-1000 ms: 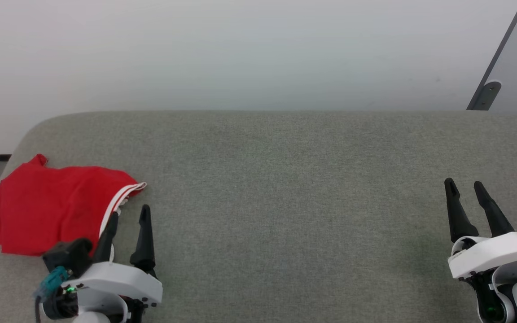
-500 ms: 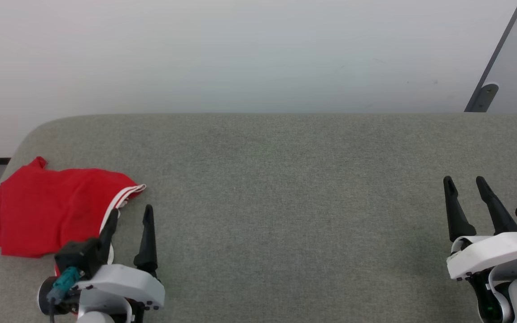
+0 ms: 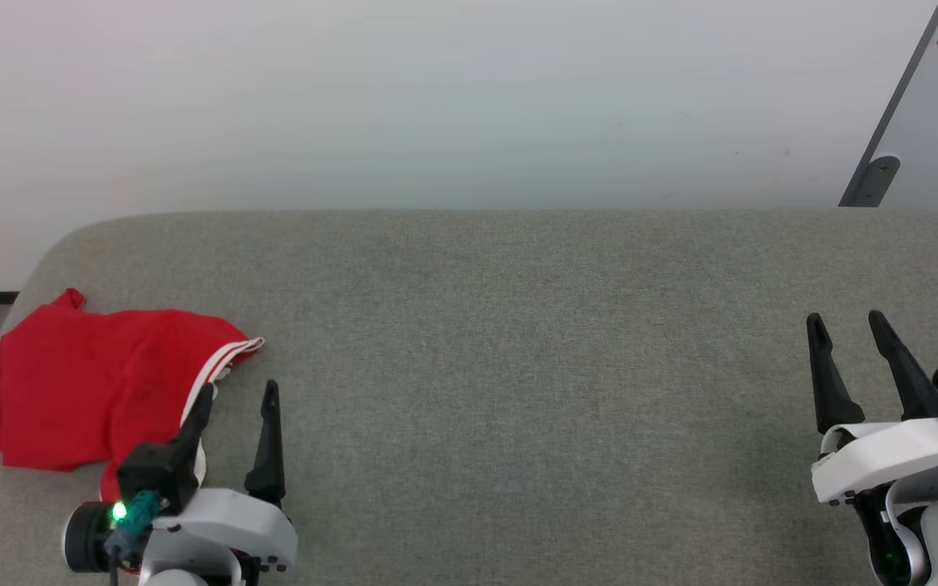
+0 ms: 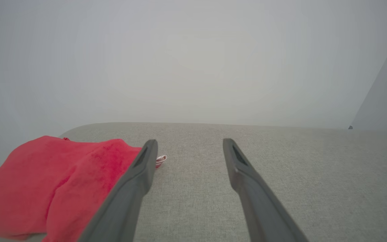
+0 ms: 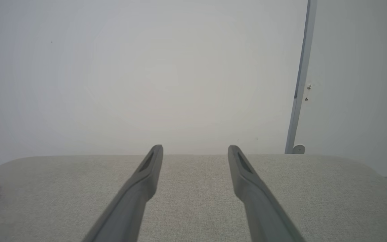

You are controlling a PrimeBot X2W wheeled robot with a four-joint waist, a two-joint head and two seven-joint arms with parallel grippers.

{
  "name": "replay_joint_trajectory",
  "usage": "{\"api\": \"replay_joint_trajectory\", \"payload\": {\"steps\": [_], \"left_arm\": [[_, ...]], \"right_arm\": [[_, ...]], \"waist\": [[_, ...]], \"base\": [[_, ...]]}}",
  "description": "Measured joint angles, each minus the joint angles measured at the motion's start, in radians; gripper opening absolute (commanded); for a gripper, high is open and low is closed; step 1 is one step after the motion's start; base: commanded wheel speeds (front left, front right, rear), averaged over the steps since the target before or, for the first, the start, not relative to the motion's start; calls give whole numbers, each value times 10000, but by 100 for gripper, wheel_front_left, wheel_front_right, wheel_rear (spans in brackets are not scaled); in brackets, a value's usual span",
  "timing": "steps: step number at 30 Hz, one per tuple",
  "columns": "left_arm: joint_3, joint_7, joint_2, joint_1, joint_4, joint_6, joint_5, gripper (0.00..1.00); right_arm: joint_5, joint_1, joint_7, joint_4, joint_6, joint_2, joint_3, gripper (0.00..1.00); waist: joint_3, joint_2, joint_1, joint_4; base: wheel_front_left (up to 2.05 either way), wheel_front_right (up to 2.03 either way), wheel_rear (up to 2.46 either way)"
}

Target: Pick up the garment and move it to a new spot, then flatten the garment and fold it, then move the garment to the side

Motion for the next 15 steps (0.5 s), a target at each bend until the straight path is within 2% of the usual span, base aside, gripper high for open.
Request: {"api": "replay_joint_trajectory", "payload": {"steps": [6,15], "left_arm": [[33,-125,21,-13,146,-2,410,100],[253,-303,-82,-81,347,-263,698,100]], "right_arm": [[-305,-3,-128,46,0,-40,19,100],[-677,2,-305,86,0,-31,-125,100]], "waist": [[-26,0,0,34],[-65,0,0,81]], "base": [[0,0,0],[0,0,0]]}}
